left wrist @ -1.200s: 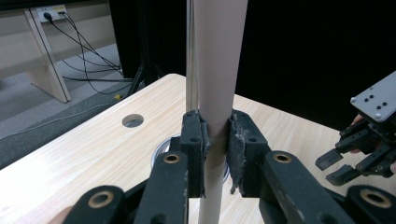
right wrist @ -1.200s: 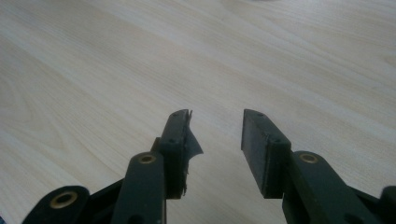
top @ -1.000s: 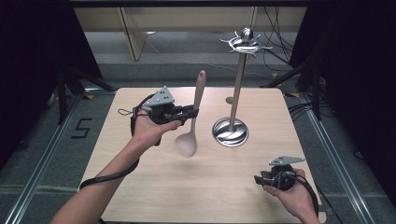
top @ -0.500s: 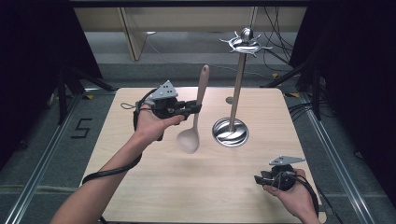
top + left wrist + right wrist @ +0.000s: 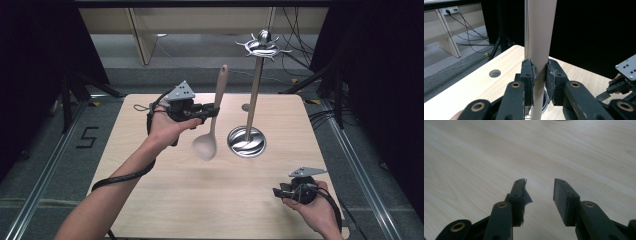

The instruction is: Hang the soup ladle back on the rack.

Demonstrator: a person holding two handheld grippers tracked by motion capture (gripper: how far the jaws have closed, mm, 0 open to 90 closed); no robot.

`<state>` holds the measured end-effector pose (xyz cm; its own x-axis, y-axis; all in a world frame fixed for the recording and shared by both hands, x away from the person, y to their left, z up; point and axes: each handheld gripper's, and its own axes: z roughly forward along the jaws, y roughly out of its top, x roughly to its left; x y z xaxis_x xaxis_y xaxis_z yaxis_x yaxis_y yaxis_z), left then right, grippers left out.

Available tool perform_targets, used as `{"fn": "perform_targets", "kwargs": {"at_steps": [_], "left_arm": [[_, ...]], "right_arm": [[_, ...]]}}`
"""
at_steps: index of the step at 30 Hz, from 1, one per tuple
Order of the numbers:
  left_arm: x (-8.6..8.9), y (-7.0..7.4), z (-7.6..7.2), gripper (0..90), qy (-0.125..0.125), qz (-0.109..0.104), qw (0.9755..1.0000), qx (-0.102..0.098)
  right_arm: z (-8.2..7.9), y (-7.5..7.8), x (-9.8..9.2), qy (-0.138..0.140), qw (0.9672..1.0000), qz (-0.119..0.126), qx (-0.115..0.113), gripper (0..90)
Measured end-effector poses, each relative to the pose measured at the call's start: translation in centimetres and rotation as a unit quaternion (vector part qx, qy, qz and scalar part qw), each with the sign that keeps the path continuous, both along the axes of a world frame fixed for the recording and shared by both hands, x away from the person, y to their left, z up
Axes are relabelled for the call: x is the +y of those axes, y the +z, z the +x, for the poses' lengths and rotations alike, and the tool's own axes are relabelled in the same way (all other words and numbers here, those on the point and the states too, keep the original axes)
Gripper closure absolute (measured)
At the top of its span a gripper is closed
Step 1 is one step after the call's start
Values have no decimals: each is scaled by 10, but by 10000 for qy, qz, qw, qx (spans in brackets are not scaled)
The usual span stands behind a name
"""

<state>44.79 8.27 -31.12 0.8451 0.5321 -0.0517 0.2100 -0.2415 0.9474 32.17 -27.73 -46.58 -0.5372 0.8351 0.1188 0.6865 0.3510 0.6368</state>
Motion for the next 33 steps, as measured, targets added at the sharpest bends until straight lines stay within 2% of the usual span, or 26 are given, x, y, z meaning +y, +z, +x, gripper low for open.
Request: {"fn": "perform_targets", "kwargs": {"at_steps": [4,6,9,10,11,12,13,14,18,19,20,21,22,23,24,27,28,30,32,33], "left_arm": [[-3,3,2,764,-1,9,10000,-7],[-5,4,3,764,-11,29,10000,-15],[-7,6,5,764,-9,14,10000,-16],[-8,7,5,764,-22,9,10000,-20],[-9,7,5,764,-14,-9,10000,-11],[-10,8,6,764,-16,-4,10000,-9],[-11,8,7,764,-12,0,10000,-9],[-12,8,7,764,-22,7,10000,-16],[-14,9,9,764,-22,-19,10000,-9],[-16,10,10,764,-28,-8,10000,-10],[-17,11,10,764,-26,-13,10000,-4],[-17,11,10,764,-28,-3,10000,-6],[-18,12,11,764,-35,-5,10000,-4],[-18,12,11,764,-35,-5,10000,-4],[-19,13,11,764,-48,-6,10000,-9],[-21,14,12,764,-40,-7,10000,-25],[-21,15,12,764,-46,-16,10000,-29],[-22,17,12,764,-49,-20,10000,-33],[-23,18,12,764,-71,-6,10000,-62],[-24,19,12,764,-72,-17,10000,-55]], "right_arm": [[0,0,0,-36,10000,-10,22,622],[0,-1,-1,13,10000,-48,-40,622],[0,2,-1,-19,9999,-95,84,622],[0,2,-2,98,9999,-5,134,622],[0,2,-1,18,9999,-100,116,622],[-1,2,-1,-32,9999,-89,104,621],[0,-1,-1,11,10000,-42,-36,622],[0,0,0,-32,10000,-8,25,621],[0,0,0,-25,10000,4,14,621],[-1,2,-1,-10,9999,-94,76,621],[-1,2,-1,-9,9999,-92,77,621],[0,1,-1,-16,9999,-80,69,621],[-2,1,1,-66,9996,126,235,621],[-2,1,1,-66,9996,126,235,621],[-2,2,1,-126,9997,-35,189,621],[-1,2,0,-57,9999,-55,123,621],[-2,2,1,-119,9998,-22,163,621],[-1,-3,3,-178,9996,229,-40,620],[-1,-3,3,-176,9996,227,-34,621],[-3,-2,4,-273,9992,262,87,621]]}}
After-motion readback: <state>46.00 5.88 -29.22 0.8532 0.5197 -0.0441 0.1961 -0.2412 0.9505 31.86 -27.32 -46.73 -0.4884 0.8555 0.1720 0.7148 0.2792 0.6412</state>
